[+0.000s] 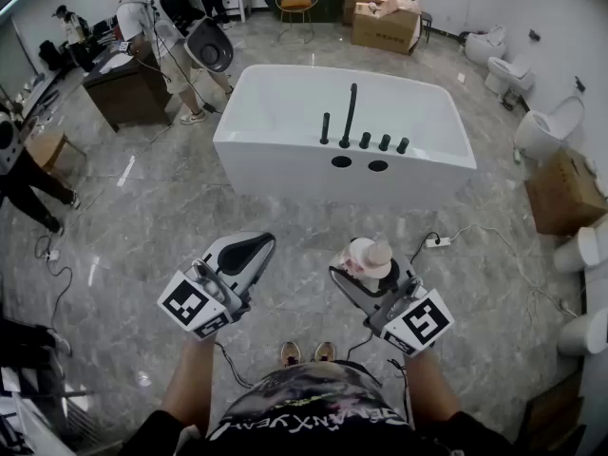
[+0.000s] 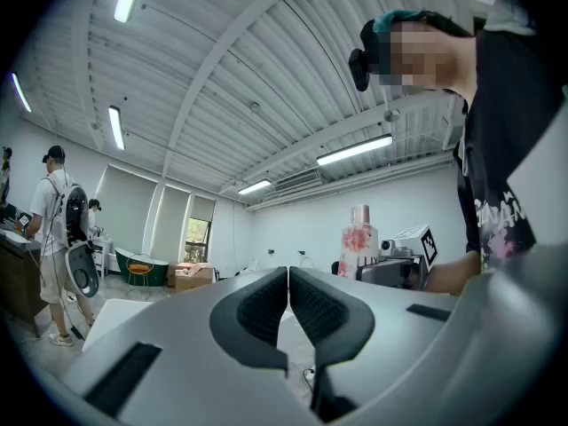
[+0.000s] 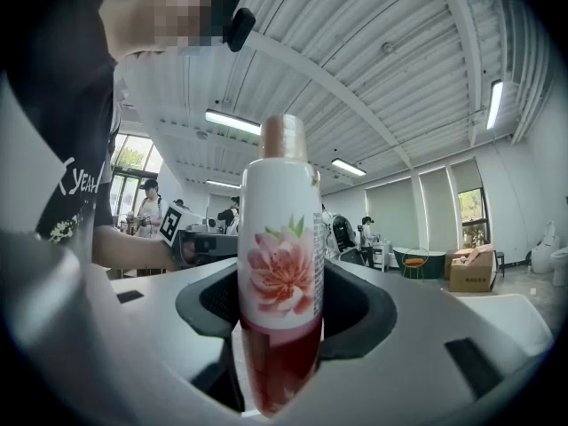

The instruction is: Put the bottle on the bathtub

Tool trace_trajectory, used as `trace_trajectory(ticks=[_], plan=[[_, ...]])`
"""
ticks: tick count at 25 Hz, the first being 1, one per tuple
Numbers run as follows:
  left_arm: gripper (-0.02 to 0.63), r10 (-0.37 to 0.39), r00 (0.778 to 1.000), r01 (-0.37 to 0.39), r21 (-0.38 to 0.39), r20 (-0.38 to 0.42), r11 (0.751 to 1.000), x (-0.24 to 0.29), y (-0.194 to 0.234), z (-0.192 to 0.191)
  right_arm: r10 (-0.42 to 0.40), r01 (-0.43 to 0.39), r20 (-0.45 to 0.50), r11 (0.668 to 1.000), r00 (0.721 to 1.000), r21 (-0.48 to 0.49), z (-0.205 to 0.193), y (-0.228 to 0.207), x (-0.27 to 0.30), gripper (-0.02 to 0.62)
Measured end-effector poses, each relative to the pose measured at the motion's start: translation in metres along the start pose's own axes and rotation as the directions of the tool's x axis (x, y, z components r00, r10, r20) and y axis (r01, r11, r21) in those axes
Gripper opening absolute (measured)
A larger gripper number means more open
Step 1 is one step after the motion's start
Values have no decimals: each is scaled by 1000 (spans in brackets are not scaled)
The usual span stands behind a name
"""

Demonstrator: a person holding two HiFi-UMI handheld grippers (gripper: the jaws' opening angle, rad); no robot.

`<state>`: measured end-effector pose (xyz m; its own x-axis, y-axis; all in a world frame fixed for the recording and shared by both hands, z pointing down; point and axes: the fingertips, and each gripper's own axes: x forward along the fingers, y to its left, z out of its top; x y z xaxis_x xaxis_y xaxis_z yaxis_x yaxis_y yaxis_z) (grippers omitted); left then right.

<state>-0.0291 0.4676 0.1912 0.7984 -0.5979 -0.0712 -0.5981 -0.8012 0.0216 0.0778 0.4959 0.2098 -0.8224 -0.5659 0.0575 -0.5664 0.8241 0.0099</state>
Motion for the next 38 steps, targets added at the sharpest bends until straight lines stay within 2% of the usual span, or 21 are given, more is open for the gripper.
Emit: trace_trajectory(ticks=[21,32,38], plan=[[24,0,1000,1,11,-9,1000,11,-17,3,17,-17,34,1000,999,1,5,-5,-16,229],[24,12,1000,-11,26,-20,1000,36,-47,-12,36,-36,43,999,998,-7,-8,-23,-48,229],[24,14,1000,-14,35,-19,999,51,-47,-18,37,-36,52,999,998,-18,-12,-40,-52,230]])
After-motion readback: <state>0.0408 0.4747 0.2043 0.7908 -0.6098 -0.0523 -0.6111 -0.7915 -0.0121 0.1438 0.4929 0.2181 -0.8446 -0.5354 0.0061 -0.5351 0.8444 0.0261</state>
